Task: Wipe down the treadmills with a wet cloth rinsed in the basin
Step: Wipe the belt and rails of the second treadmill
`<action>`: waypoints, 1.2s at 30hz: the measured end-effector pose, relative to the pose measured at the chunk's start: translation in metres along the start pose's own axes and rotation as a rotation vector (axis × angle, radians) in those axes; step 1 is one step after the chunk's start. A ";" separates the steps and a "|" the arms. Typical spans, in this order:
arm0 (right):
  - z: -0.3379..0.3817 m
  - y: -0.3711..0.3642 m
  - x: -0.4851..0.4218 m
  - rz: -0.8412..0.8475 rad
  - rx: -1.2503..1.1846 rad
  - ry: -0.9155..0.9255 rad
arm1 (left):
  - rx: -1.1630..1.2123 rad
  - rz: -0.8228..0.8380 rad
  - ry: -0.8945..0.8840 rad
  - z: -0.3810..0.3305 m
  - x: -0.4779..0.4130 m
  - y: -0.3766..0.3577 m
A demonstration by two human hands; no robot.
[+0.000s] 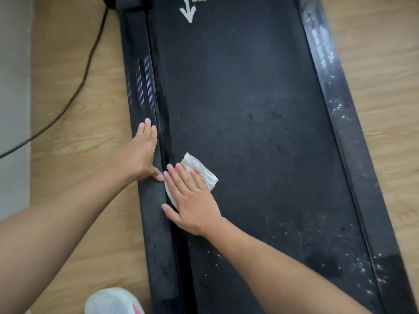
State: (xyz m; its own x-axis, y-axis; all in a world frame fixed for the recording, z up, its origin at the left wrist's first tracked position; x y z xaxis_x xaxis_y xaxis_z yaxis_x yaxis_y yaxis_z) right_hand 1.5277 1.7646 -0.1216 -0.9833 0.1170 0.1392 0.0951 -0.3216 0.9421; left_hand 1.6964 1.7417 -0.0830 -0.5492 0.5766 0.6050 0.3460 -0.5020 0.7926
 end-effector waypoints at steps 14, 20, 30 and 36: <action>-0.254 0.046 0.196 -0.203 -0.201 -1.054 | 0.057 0.057 0.066 0.001 0.000 -0.005; -0.061 0.011 0.059 -0.173 -0.140 -0.592 | 0.111 0.052 0.092 -0.004 -0.006 -0.011; -0.155 0.022 0.119 -0.022 0.098 -0.216 | 0.117 0.053 0.082 -0.001 -0.003 -0.006; -0.275 0.050 0.227 -0.143 -0.148 -0.836 | 0.181 0.063 0.069 0.000 -0.004 -0.009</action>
State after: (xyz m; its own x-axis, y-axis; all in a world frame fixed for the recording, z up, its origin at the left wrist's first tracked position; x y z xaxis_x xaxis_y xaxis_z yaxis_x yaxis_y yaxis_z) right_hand 1.2665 1.5166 -0.1272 -0.5413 0.8009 0.2559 -0.0996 -0.3633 0.9263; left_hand 1.6954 1.7444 -0.0924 -0.5706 0.4992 0.6521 0.5092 -0.4079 0.7578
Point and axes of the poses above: each hand's wrist, its own x-axis away from the middle knuckle, its own y-axis out of the back of the hand, z = x × y, the point moved 8 cm from there along -x, towards the middle knuckle, and after that the axes turned 11 degrees about y, right-handed, at the moved point
